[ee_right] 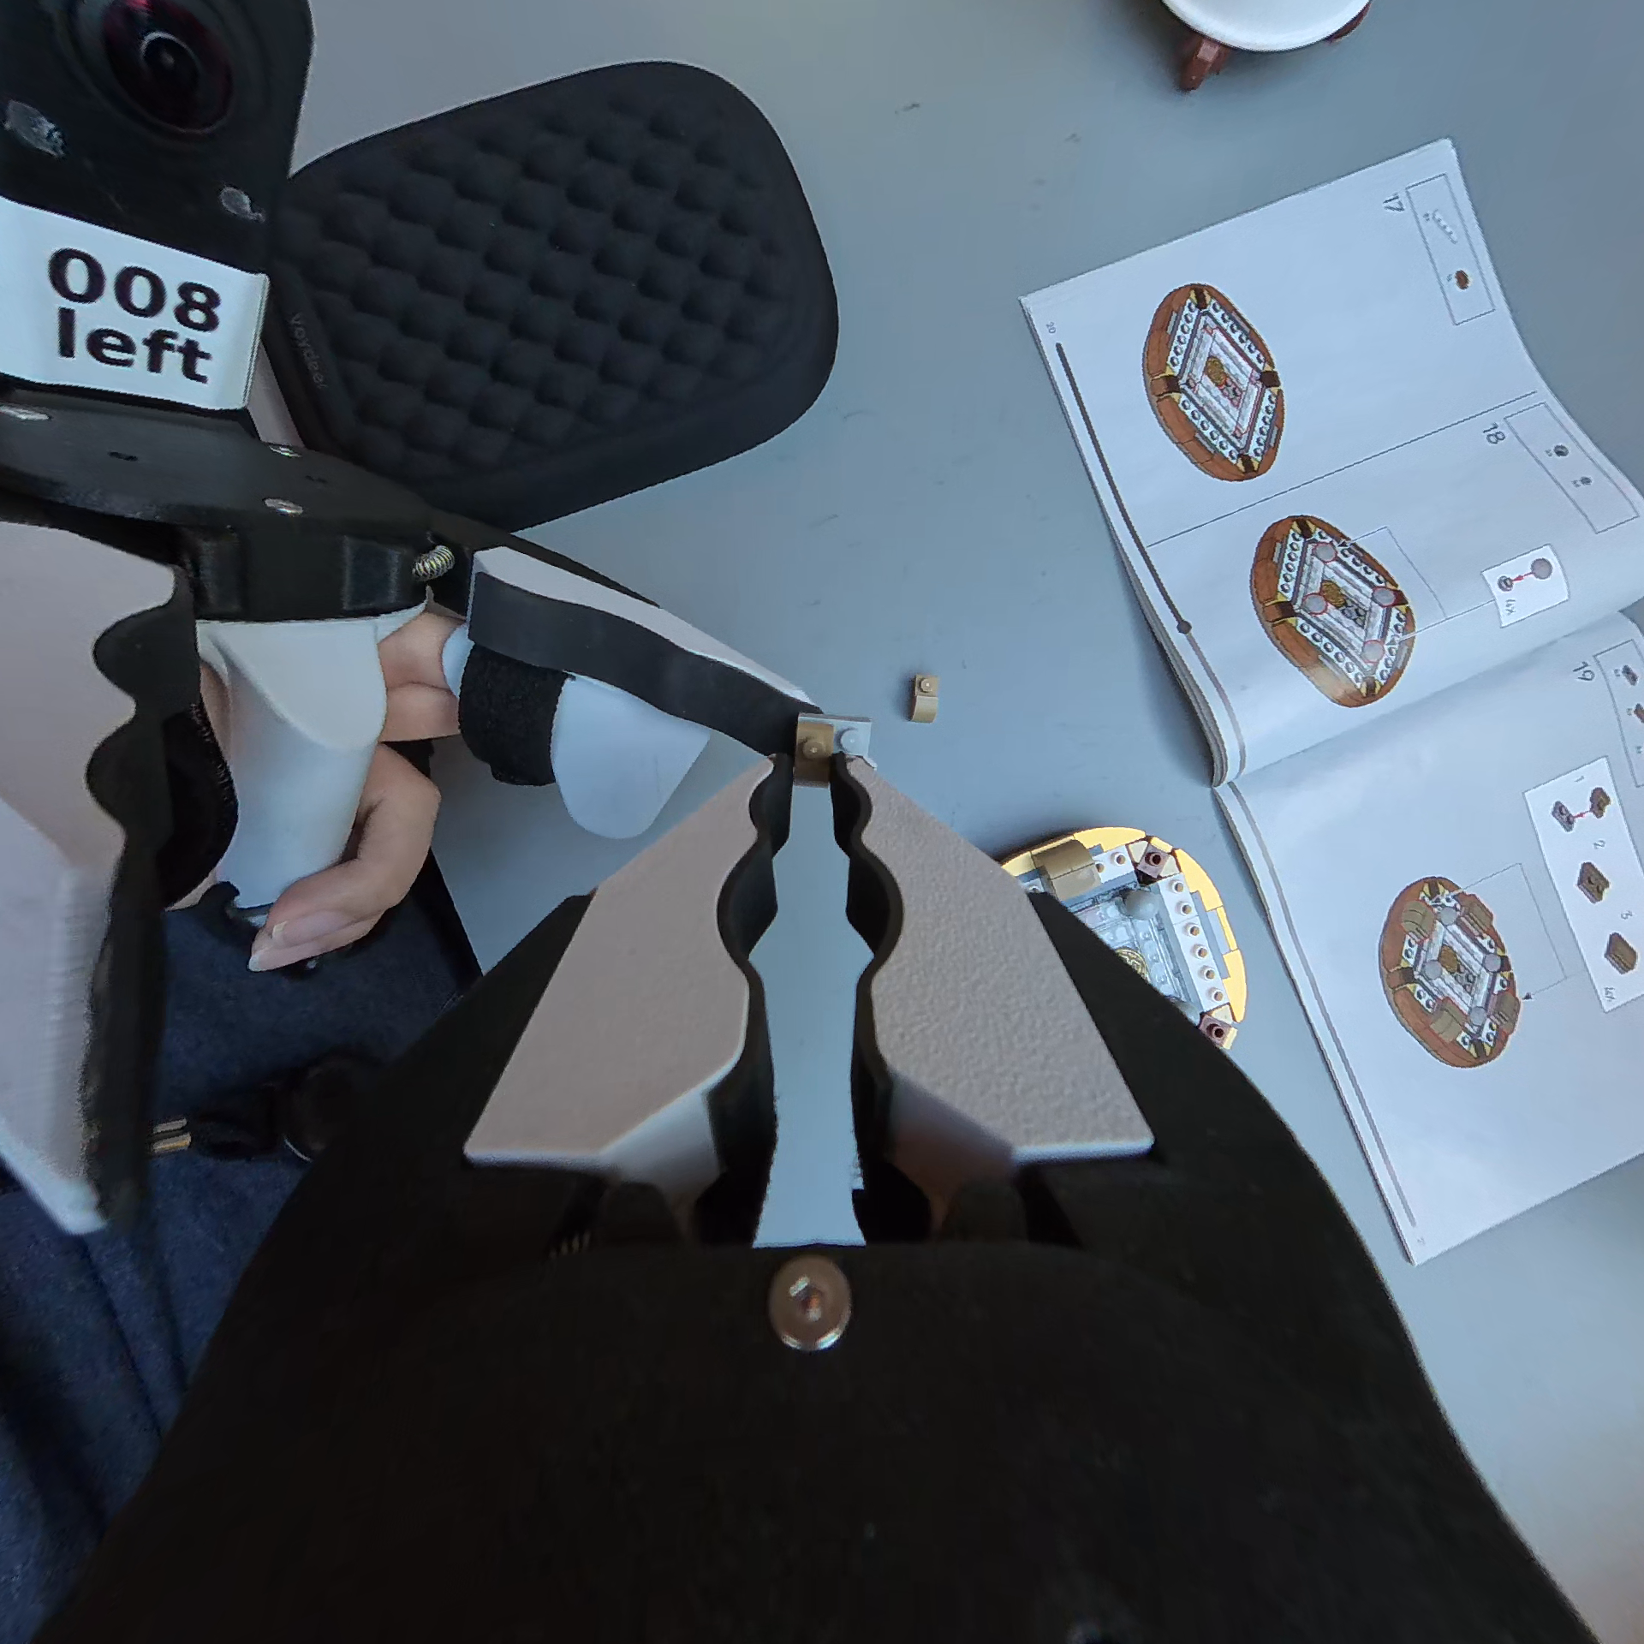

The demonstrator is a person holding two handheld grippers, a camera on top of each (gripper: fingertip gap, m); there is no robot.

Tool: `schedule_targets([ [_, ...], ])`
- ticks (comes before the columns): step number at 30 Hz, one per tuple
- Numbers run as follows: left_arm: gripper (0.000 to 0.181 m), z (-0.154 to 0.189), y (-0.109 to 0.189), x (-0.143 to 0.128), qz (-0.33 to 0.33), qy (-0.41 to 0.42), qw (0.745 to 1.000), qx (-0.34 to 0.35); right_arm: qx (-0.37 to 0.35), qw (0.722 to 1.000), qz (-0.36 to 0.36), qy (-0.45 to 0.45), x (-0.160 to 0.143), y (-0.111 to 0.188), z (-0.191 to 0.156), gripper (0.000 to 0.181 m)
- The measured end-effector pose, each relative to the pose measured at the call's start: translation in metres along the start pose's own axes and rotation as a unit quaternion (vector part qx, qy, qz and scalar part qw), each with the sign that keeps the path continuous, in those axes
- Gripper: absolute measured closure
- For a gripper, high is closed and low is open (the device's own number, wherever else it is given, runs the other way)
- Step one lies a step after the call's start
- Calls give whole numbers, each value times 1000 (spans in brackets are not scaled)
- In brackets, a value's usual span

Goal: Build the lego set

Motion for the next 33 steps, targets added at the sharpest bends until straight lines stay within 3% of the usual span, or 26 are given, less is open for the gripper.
schedule_targets([
  [33, 56, -5, 3, 2, 27, 63, 997, -19, 0, 1000, 24, 6, 3, 3, -1, 174],
])
Point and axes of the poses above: each gripper's, where its closed fingertips meet, y back along the fingers, x out of its top, z = x × y across the jaws, the point moved 8 cm from there along y, back along the fingers, and after that the axes turned 7 degrees about -y, right-handed, at the moved point
